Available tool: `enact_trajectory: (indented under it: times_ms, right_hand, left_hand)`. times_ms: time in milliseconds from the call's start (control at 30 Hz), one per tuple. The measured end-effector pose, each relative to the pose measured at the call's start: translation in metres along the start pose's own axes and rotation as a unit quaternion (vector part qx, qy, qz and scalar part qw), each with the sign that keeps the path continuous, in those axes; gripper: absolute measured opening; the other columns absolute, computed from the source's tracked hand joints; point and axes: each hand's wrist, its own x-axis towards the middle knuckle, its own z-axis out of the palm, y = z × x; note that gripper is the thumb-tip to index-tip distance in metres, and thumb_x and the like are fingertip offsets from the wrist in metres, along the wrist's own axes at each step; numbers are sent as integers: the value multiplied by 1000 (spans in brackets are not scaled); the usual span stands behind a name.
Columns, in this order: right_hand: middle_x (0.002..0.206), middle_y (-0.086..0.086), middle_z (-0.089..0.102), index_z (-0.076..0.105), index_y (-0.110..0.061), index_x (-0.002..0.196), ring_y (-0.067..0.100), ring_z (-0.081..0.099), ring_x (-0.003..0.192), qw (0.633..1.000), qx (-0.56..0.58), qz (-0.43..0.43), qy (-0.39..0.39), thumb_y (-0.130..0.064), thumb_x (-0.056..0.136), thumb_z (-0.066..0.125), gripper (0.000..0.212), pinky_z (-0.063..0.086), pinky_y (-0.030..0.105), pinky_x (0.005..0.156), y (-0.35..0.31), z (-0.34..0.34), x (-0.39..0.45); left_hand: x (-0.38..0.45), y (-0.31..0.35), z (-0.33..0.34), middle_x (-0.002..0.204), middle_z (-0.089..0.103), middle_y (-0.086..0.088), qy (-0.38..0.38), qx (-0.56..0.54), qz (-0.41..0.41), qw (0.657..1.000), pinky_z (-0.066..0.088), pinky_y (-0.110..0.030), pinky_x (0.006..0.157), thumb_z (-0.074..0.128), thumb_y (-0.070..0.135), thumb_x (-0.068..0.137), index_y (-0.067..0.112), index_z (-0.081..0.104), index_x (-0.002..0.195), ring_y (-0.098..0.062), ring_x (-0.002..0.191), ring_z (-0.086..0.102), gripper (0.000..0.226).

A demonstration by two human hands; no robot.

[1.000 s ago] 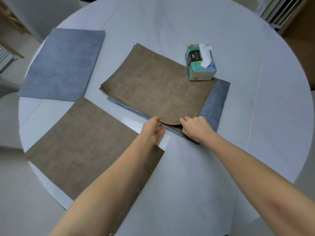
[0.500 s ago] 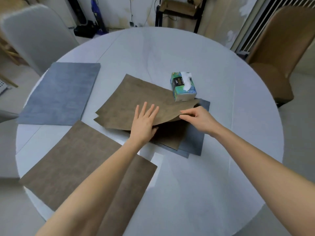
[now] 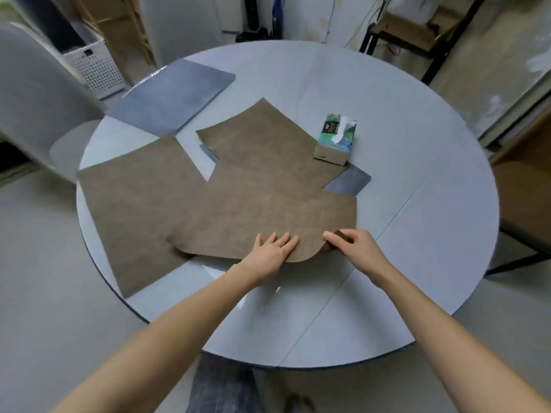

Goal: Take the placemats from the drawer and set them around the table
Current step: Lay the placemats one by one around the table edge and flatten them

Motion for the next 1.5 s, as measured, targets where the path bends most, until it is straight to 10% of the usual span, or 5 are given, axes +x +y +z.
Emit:
enact_trajectory:
  times_ms: [167,333,1267,1367,1500]
  right_hand:
    - [64,14,50,52,-3,56,26,50,67,995,7,94,27,-64,79,53,66,41,32,73,47,3,-39]
    - [130,14,58,71,2,87,19,49,128,990,-52,122,55,3,79,53,20,45,32,98,86,0,-67]
    - [142,20,40,56,-1,113,34,46,124,927,-281,131,212,19,81,41,41,42,36,96,163,7,-107]
    - [158,18,7,54,-5,110,31,7,147,902,-379,101,182,13,83,45,34,13,40,119,160,19,-103]
    - [152,13,32,51,-6,127,26,22,144,938,-330,-49,99,-2,91,45,37,20,35,116,112,54,-73]
  left_hand:
    - [-37,69,47,162,-1,-12,-48,-35,-40,997,8,-58,117,30,-5,98,14,-5,154,-37,148,2,69]
    - [-45,99,82,161,-1,-13,-62,-59,-42,995,14,-57,116,25,-3,98,21,-5,154,-37,148,2,67]
    - [-38,103,124,161,-16,0,-57,-5,59,997,2,-59,118,51,40,95,22,-2,155,-24,149,-14,82]
    - [-45,82,116,163,0,-3,-19,-43,53,997,8,-44,121,51,47,94,19,16,154,-21,150,0,75]
    - [-55,35,96,146,42,-10,181,-238,-97,949,29,-34,113,54,32,95,10,47,139,-27,136,39,50]
